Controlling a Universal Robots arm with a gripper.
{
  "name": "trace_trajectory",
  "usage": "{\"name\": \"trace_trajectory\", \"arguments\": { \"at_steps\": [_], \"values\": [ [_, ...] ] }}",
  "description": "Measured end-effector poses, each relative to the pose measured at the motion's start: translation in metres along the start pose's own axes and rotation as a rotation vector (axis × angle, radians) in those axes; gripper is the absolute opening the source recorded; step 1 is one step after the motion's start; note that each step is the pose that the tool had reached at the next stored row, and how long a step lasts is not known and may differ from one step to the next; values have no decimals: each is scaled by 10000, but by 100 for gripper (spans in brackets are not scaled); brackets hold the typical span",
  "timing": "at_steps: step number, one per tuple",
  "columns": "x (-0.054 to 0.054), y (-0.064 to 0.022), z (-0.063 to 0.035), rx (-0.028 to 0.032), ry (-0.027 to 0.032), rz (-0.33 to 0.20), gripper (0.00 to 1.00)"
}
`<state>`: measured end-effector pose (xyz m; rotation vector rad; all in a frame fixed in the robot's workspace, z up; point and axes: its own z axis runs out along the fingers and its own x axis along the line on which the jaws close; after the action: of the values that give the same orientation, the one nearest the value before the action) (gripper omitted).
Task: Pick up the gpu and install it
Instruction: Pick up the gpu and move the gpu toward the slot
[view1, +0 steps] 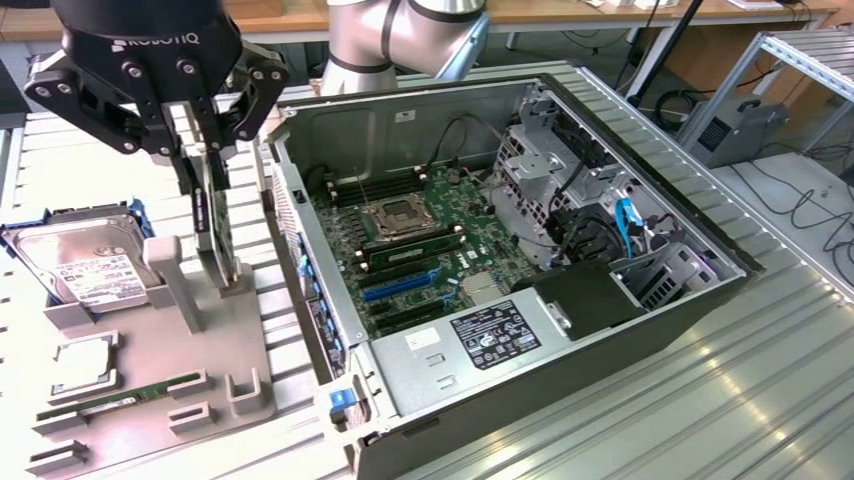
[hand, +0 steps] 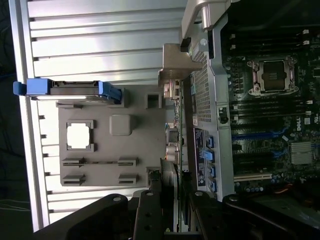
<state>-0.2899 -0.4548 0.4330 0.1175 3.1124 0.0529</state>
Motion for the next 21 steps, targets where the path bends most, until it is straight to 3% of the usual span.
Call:
{"name": "trace_trajectory", "arguments": {
  "at_steps": [21],
  "values": [
    [-104,8,4,26,-2,-1,26]
  ]
}}
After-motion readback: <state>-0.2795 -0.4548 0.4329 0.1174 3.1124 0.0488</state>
